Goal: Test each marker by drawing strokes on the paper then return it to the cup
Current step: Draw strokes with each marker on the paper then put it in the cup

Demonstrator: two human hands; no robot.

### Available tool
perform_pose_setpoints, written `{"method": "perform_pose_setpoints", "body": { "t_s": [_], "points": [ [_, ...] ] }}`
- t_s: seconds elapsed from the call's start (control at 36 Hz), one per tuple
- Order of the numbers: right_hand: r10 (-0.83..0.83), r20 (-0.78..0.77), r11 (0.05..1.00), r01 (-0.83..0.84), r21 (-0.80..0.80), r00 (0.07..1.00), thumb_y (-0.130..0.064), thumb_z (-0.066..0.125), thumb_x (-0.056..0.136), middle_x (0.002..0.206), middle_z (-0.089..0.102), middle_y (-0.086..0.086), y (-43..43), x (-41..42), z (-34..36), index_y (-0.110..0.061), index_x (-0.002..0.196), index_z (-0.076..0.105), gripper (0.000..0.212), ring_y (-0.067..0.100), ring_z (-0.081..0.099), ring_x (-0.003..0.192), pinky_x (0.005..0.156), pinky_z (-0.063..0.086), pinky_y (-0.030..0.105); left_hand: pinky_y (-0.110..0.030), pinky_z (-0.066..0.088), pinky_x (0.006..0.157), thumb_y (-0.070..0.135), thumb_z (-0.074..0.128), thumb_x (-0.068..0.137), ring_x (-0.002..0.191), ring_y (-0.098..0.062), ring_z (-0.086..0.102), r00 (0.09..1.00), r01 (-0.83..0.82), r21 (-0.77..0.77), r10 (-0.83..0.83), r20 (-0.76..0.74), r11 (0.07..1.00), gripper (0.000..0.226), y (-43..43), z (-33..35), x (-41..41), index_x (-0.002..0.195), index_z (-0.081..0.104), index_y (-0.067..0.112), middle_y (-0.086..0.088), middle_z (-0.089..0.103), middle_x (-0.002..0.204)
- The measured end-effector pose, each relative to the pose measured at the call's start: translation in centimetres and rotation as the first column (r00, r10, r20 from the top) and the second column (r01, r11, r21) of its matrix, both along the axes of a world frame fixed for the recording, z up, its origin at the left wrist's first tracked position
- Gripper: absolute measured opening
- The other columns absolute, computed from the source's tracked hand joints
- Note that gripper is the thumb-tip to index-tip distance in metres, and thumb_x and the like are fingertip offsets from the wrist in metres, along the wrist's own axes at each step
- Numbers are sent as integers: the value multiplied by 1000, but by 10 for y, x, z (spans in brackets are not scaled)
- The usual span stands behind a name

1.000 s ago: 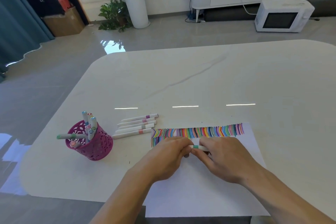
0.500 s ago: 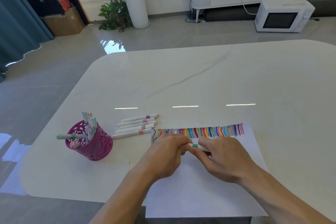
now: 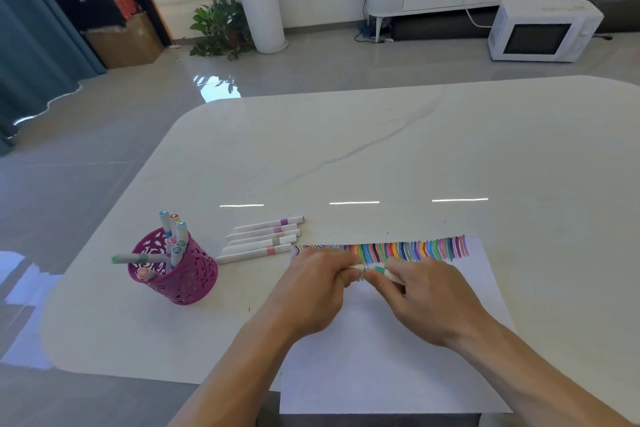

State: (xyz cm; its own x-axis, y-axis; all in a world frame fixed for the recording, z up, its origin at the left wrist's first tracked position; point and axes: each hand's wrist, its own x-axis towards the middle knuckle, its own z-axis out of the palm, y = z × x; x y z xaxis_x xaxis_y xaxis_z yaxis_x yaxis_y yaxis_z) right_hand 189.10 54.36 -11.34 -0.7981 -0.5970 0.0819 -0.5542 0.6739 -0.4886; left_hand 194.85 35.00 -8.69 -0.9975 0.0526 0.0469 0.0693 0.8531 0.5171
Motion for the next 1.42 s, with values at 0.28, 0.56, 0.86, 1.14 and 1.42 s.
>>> {"method": "perform_pose_setpoints", "body": {
  "t_s": [0.28,0.56,0.86,1.14,1.42],
  "points": [
    [-36,150,998,42,-35,988,-43,43,105,63,50,-8,5,-9,2,-28,69,44,39,11,47,62,57,35,28,-27,45,79,27,54,100,90,-9,56,994,-100,18,101,-39,995,18,-3,-3,1,111,69,28,12,64,99],
    [-23,424,884,217,-414,905,-18,48,106,83,69,1,8,-17,3,-53,121,61,39,20,66,60,59,53,24,-24,44,94,27,61,97,109,-7,52,994,-101,5,101,-48,995,22,-5,-4,1,117,71,28,15,60,114],
    [75,579,791,305,-530,812,4,62,95,86,77,5,8,-17,3,-32,93,75,39,18,75,83,70,61,29,-17,34,104,24,67,90,126,0,46,999,-24,0,24,43,1000,23,-5,-14,2,110,76,30,20,58,135],
    [99,636,725,383,-573,765,-12,59,102,70,72,15,0,-15,-9,-21,85,74,24,26,66,60,56,54,32,-11,22,109,21,65,93,140,-1,34,995,43,-19,-41,94,999,19,-2,-24,0,111,72,24,16,48,149],
    [1,637,736,431,-522,771,-4,68,92,71,75,15,0,-12,-20,-6,84,54,16,30,72,61,56,57,33,-13,22,109,24,64,94,142,0,32,991,20,-14,-18,133,1000,16,-2,-24,1,109,68,28,20,44,151]
  ]
}}
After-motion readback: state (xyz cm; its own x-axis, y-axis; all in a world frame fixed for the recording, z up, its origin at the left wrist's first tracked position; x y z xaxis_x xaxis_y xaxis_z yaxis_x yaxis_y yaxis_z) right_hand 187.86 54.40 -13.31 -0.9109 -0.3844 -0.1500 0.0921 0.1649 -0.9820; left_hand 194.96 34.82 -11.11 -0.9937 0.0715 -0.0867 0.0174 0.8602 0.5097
